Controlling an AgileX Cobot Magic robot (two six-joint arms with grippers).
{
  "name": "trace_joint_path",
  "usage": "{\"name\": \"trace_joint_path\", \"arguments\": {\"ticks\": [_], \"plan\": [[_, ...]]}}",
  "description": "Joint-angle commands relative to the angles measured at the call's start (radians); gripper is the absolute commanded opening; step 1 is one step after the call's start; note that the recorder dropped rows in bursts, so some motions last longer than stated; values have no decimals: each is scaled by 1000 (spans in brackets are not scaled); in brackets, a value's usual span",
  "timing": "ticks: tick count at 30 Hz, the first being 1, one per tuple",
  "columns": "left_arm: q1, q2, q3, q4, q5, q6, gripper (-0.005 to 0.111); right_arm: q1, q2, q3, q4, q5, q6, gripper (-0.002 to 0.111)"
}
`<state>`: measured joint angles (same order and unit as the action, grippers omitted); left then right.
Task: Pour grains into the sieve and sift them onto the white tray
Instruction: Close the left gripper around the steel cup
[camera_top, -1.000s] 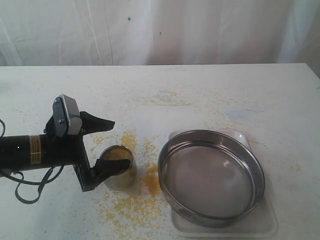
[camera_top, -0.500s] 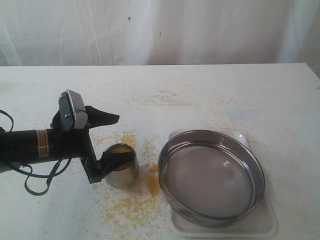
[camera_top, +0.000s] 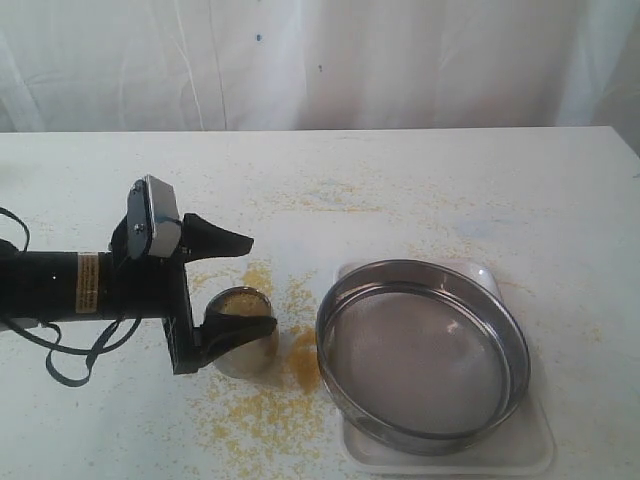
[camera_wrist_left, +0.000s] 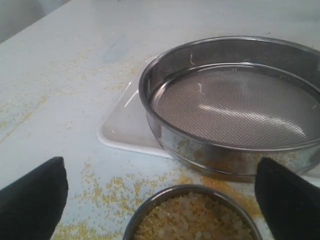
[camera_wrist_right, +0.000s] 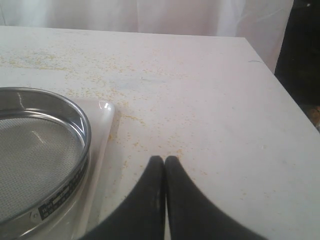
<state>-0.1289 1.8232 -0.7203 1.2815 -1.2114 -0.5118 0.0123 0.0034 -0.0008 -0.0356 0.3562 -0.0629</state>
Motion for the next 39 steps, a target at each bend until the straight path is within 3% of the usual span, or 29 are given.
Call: {"name": "trace_joint_path", "arguments": {"ticks": [1, 7, 28, 39], "plan": [[-3, 11, -3, 26, 14, -12, 105, 8, -3, 1, -2, -4, -8, 0], [-3, 60, -3, 22, 66, 9, 105, 8, -3, 1, -2, -4, -8, 0], [-3, 271, -3, -155, -10, 243, 105, 8, -3, 1, 0, -4, -8, 0], [-65, 314, -3, -289, -10, 291, 105, 8, -3, 1, 0, -4, -8, 0]]}}
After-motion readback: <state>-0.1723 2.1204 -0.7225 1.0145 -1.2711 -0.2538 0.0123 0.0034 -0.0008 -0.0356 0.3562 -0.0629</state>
